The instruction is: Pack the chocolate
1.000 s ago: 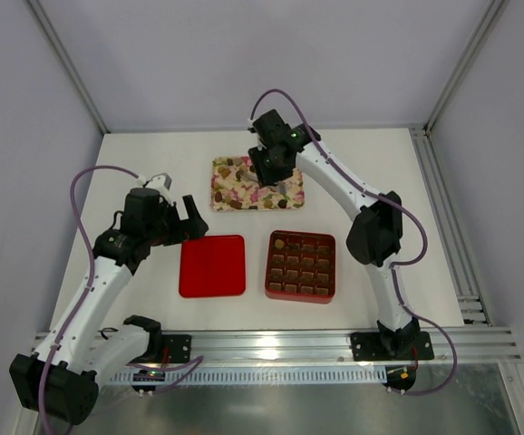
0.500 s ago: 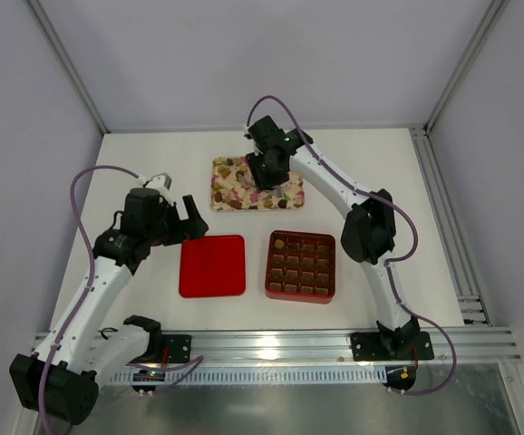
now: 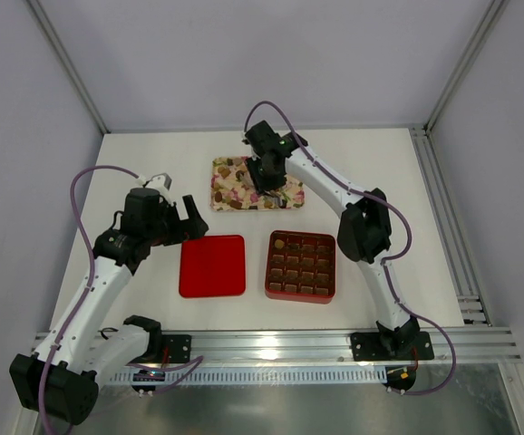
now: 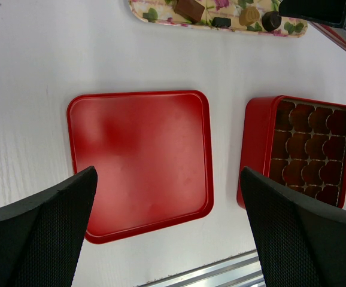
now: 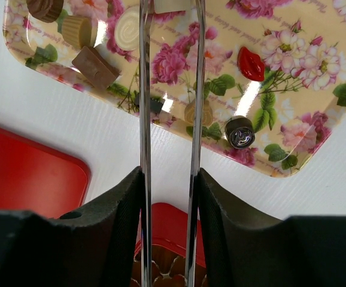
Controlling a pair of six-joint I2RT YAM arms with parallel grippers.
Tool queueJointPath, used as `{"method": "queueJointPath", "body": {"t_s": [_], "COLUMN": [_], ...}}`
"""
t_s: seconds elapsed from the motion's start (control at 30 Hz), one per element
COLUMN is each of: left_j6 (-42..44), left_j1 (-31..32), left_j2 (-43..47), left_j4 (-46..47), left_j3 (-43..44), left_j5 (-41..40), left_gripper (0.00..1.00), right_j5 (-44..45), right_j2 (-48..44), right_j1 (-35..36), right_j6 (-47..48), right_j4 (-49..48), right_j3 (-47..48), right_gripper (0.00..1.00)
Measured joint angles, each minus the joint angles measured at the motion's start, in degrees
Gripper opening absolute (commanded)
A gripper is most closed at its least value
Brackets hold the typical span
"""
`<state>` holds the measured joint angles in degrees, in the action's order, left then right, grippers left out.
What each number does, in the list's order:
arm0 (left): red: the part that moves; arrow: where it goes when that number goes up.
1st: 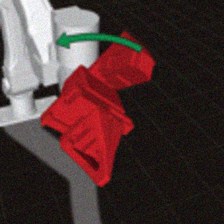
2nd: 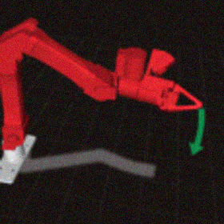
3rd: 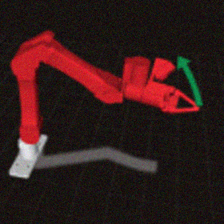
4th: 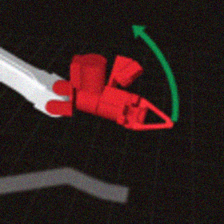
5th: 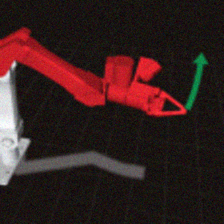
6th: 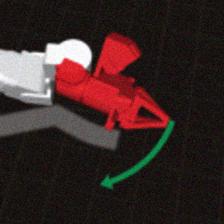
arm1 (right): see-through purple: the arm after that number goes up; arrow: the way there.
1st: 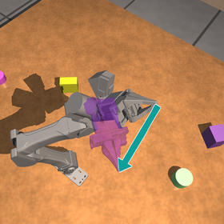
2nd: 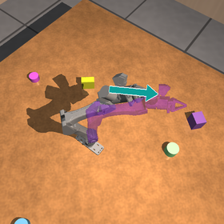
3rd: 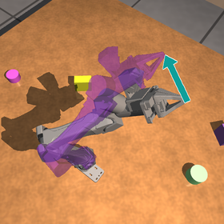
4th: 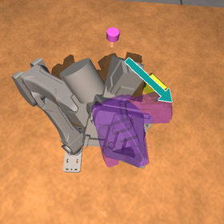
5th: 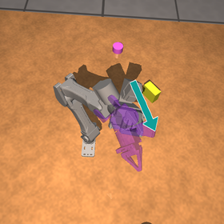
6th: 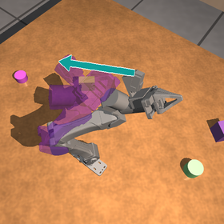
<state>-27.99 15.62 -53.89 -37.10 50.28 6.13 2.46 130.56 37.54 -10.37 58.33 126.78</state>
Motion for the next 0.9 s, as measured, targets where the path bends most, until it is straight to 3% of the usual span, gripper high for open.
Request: {"method": "queueJointPath", "body": {"t_s": [0.57,0.9], "left_j6": [0.0,0.0], "left_j1": [0.0,0.0], "left_j2": [0.0,0.0], "left_j4": [0.0,0.0], "left_j3": [0.0,0.0], "left_j5": [0.0,0.0], "left_gripper": [1.00,1.00], "right_j5": [1.0,1.1], "right_j2": [-0.2,-6.1], "right_j1": [-0.2,-0.7], "right_j6": [-0.3,-0.4], "right_j4": [0.3,0.5], "right_j3": [0.0,-0.1], "right_gripper": [0.34,0.31]}}
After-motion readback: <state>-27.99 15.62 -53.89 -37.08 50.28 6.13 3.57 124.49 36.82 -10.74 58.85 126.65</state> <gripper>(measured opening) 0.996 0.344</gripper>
